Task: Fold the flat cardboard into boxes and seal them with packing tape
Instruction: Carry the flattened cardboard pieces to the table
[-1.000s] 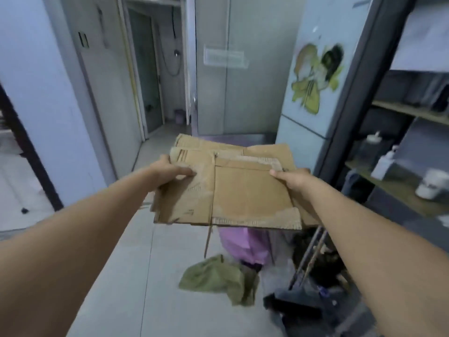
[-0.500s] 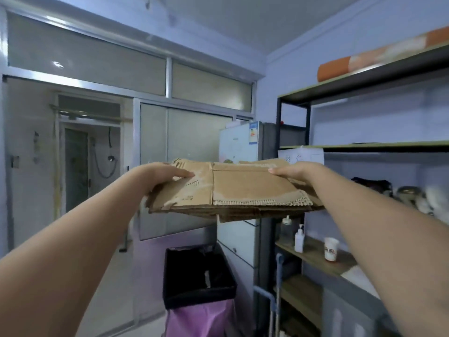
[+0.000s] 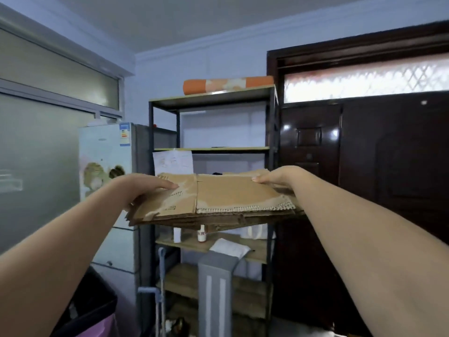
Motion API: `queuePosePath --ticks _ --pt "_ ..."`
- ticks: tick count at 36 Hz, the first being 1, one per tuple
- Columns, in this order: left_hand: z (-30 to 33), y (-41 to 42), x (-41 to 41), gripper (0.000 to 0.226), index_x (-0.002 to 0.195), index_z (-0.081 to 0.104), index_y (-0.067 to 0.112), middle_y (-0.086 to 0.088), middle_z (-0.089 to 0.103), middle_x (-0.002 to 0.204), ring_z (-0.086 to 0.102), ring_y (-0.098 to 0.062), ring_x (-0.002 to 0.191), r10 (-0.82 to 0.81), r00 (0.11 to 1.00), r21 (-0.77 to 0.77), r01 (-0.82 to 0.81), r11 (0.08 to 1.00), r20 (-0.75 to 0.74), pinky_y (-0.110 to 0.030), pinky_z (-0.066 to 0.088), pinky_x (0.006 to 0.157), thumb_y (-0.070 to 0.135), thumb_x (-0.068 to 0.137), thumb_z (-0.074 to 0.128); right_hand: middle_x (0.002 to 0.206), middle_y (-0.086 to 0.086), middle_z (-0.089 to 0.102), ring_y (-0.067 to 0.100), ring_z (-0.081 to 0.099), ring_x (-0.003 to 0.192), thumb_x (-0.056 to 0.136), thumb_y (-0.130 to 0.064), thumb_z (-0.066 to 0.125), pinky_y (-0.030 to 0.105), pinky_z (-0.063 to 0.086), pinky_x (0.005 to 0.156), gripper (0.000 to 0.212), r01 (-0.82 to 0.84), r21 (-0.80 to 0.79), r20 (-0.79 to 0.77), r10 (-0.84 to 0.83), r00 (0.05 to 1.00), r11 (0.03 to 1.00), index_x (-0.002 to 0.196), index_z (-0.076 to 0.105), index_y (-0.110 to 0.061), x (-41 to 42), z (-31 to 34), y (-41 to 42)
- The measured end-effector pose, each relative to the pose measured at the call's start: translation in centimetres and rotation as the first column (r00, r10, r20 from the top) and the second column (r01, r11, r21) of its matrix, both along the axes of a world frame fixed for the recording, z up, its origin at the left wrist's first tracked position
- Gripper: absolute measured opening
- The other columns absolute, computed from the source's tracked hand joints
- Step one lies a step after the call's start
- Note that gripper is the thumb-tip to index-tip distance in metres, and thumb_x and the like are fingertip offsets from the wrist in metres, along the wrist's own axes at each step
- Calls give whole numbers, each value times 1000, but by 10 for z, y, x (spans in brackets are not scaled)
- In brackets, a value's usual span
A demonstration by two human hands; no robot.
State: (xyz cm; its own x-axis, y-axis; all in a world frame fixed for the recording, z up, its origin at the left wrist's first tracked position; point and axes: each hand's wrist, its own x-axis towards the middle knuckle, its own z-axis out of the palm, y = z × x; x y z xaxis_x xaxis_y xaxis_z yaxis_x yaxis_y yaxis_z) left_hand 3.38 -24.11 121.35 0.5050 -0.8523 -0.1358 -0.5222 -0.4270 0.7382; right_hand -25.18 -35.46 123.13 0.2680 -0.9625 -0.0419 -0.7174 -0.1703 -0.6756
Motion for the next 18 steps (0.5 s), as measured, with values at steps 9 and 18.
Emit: queuePosePath --ticks 9,18 --pt "17 -28 -138 107 119 51 4 -15 59 119 56 -28 90 -129 991 27 127 991 47 -33 46 81 62 34 84 151 19 25 34 31 135 90 -50 52 42 30 106 80 218 5 -175 -213 961 976 146 23 -1 -149 17 28" --pt "18 -50 -325 84 122 46 3 -13 57 109 45 -18 70 -280 950 77 271 959 138 -28 37 63 62 67 70 146 21 33 36 37 131 85 -52 60 45 35 101 87 411 -5 -228 -401 887 911 145 24 -1 -340 9 44"
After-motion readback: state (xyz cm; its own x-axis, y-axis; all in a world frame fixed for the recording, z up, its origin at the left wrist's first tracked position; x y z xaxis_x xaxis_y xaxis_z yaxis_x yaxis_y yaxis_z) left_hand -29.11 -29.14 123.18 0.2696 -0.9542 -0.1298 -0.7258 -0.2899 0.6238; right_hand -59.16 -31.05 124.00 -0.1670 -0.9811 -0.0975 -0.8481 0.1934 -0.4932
